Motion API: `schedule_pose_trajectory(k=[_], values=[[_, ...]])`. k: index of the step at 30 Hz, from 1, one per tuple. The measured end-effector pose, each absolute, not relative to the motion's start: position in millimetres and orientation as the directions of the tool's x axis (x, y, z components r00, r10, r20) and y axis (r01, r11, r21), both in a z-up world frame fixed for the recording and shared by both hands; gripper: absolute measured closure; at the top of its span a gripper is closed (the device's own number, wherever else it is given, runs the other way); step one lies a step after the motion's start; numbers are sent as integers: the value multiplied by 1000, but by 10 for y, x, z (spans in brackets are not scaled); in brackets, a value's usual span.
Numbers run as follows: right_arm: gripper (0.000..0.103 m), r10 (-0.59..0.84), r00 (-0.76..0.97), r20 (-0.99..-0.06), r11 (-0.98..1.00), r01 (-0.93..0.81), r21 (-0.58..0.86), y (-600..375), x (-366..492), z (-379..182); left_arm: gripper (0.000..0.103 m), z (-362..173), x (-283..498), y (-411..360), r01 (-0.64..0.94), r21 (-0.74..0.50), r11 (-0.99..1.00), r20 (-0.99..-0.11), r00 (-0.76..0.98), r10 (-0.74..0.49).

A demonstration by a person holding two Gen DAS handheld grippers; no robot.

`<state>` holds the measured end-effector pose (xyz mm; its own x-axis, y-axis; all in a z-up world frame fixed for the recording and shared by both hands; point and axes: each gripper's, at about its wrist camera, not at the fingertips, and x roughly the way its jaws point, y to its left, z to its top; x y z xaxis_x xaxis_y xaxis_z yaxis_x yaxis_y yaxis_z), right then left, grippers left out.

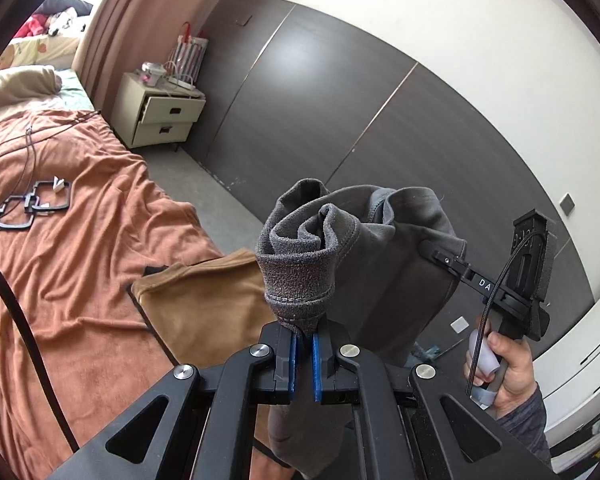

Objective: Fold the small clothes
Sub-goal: 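Lift the grey shirt strip with both grippers and carry it toward the clothes stack, then open both grippers and drop the shirt onto the folded clothes stack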

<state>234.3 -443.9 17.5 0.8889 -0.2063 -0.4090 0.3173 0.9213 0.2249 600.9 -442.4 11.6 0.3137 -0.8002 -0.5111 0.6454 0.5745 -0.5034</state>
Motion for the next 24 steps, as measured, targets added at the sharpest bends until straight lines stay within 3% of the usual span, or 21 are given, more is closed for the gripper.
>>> schedule_pose_trajectory(k=[9,12,14,15,16,19,24], values=[[92,-245,848,-470,893,386,232,-4534,2727,84,97,-327,6628,-4549,576,-549,606,-534,316,-784],[87,-237,846,-478,894,382,234,-4521,2884,13,97,-491,6828,-4522,523,-574,630,-549,325,-770],[71,-250,801,-544,877,425,224,-4540,3039,-95,82,-641,6962,-4518,467,-561,683,-606,330,-723],[56,-263,781,-567,864,452,221,-4565,3063,-137,77,-731,7017,-4499,435,-554,710,-636,329,-697],[53,-274,769,-578,854,471,223,-4581,3070,-157,69,-820,7061,-4458,404,-547,733,-657,335,-675],[53,-274,772,-574,857,467,219,-4559,2979,-145,60,-951,7082,-4312,371,-540,756,-653,382,-654],[53,-283,750,-598,868,465,172,-4541,2802,-198,59,-1116,7044,-4254,388,-508,769,-678,370,-635]])
